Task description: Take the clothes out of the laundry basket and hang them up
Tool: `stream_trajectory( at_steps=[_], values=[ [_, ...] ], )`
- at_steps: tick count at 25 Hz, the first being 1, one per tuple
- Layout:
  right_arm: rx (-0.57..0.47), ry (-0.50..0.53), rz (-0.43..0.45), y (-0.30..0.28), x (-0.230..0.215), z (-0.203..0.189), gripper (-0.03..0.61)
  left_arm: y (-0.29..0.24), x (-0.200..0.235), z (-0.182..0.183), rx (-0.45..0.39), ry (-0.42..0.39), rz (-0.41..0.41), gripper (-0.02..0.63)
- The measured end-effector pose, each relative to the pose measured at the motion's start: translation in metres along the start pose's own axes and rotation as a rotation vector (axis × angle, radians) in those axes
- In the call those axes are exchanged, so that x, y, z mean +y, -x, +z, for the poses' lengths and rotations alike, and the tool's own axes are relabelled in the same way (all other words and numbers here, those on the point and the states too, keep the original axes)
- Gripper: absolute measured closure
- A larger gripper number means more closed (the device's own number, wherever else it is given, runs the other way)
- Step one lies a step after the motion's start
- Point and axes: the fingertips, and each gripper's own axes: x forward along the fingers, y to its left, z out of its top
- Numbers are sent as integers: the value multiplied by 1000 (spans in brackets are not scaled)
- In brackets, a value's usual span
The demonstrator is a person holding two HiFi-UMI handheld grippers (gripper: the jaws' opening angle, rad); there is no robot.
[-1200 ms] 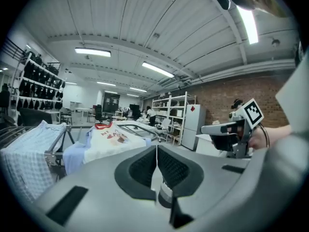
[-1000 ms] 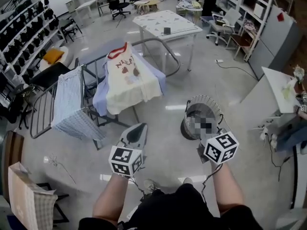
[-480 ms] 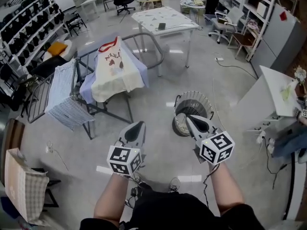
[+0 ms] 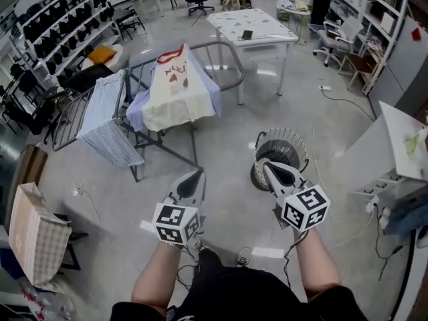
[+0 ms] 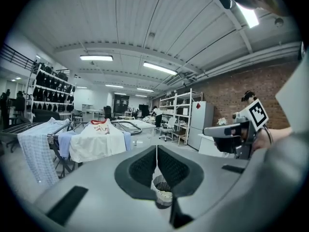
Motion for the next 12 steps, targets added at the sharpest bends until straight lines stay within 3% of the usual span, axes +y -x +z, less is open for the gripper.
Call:
stream_trajectory(
  at_steps=[12],
  values=[
    [-6, 11, 30, -6, 12, 8, 574, 10, 2, 11, -20, -15, 15, 603]
  ],
)
